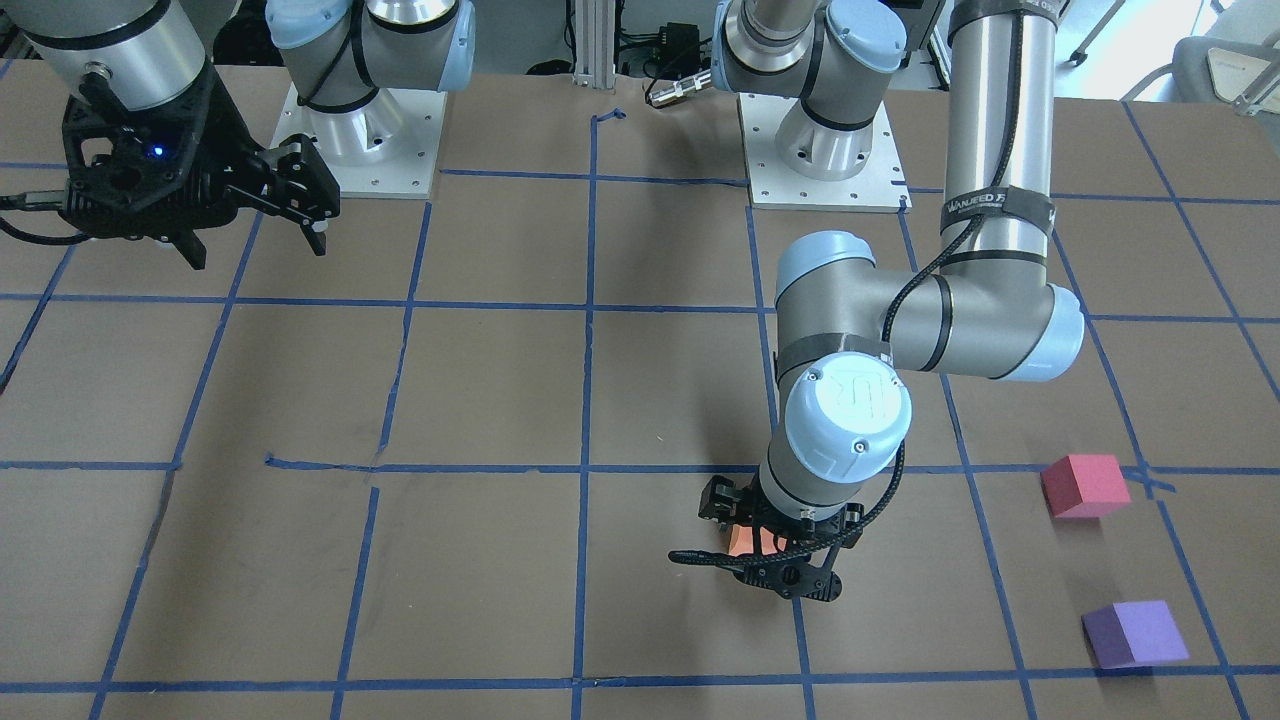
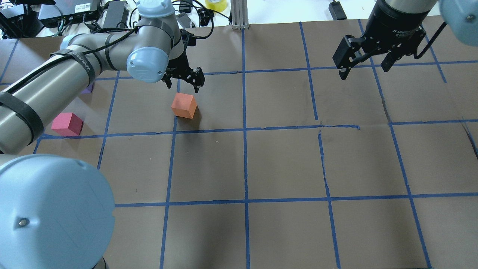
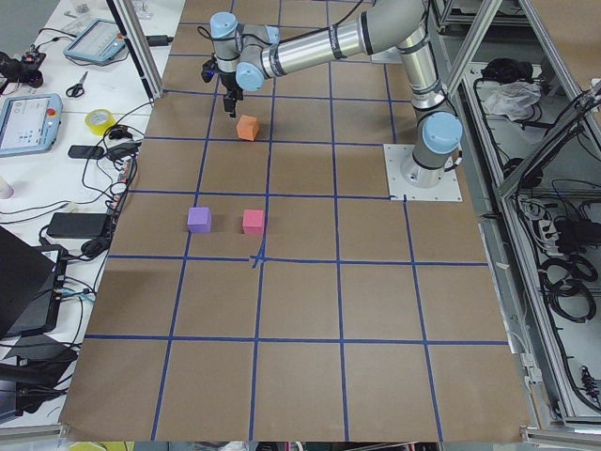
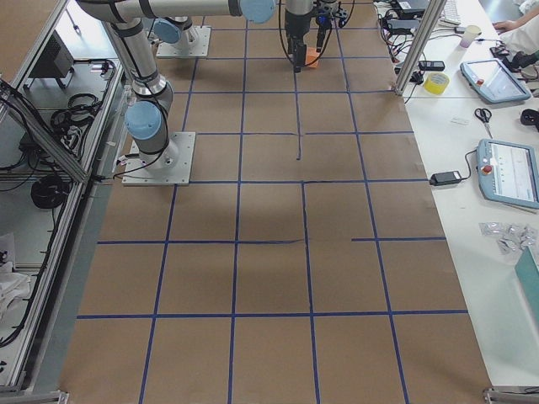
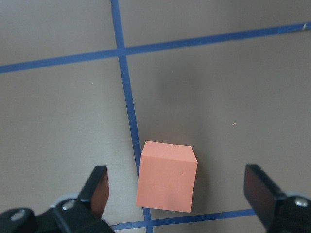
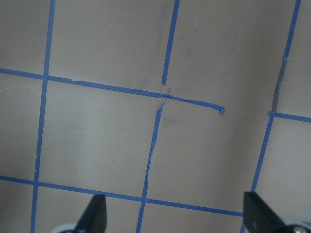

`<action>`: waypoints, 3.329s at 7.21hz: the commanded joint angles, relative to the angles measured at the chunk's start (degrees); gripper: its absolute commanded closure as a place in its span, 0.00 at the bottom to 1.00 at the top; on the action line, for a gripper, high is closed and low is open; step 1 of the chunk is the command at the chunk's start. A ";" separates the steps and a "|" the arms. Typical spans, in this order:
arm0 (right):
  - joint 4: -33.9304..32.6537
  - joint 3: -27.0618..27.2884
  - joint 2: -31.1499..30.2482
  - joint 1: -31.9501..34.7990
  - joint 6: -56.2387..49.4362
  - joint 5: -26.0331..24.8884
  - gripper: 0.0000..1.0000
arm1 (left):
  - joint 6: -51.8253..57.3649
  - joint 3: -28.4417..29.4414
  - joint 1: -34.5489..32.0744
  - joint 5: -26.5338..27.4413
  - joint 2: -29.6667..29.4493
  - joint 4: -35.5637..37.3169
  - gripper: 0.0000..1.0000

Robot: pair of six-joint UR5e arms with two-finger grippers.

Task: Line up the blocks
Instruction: 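Reach the left gripper down and grasp the orange cube, then carry the orange cube with the left gripper toward the purple cube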

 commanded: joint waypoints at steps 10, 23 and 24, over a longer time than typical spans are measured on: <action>-0.55 0.24 0.11 -0.09 -0.06 0.07 0.00 | 6.33 -3.77 -0.03 1.44 -2.36 3.83 0.13; -0.37 0.85 0.20 -0.09 -0.15 -0.02 0.00 | -0.08 -2.99 16.19 2.41 5.28 7.88 0.74; -0.37 0.94 0.20 -0.09 -0.15 -0.02 0.00 | 1.31 -2.72 18.84 2.32 5.28 7.79 0.75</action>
